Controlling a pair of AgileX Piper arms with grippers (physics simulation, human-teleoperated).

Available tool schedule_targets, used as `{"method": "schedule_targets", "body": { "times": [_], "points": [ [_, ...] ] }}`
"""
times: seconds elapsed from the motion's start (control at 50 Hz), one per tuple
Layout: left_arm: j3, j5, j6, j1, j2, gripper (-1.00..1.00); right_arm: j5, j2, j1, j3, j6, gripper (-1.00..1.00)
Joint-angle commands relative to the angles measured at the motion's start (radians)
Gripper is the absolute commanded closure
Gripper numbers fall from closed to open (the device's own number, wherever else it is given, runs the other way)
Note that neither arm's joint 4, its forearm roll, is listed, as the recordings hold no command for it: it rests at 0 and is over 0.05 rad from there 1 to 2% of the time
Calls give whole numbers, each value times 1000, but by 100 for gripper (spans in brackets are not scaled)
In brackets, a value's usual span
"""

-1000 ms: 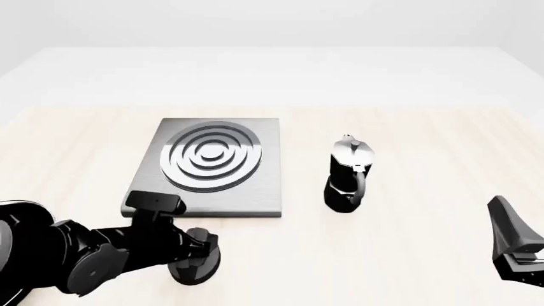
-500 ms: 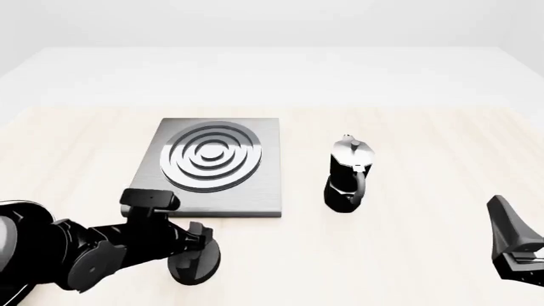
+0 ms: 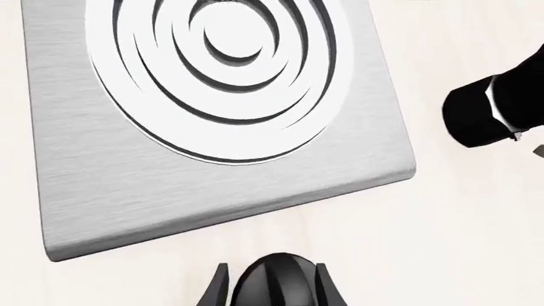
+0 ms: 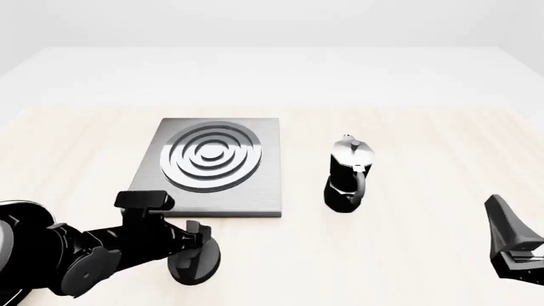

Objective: Turn on the stove and put the moka pot on it.

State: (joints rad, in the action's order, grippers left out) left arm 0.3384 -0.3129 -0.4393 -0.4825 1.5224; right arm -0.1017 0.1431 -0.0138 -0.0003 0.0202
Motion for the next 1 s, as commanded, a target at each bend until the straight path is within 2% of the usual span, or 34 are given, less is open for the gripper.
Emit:
{"method": "schedule_targets", "body": {
  "times": [0.02,0.2,0.46,0.6,0.64,0.66,0.68,0.78,0.84,0.88,1.0],
  "points": [
    [-45,68,214,138,-45,-100,-11,16,4,0,-9,-100],
    [-43,98,234,178,-99,-100,-9,13,5,0,-15,-100],
    [-57,114,223,192,-141,-100,-11,16,6,0,-18,-100],
    [-67,119,210,197,-180,-100,-61,85,6,-2,-5,-100],
    [-71,131,248,215,-246,-100,-71,112,2,-14,1,-100],
    [-70,135,251,216,-257,-100,-42,88,18,-27,13,-100],
    [-63,151,263,230,-293,-100,-44,130,23,-43,30,-100],
    [-53,194,343,288,-462,-100,3,213,82,-123,35,-100],
    [-83,186,326,298,-533,-100,20,276,112,-162,125,-100],
    [-122,139,215,285,-504,-100,46,311,136,-199,149,-100],
    [-204,79,220,317,-639,-100,111,334,161,-273,167,-100]
  ]
}}
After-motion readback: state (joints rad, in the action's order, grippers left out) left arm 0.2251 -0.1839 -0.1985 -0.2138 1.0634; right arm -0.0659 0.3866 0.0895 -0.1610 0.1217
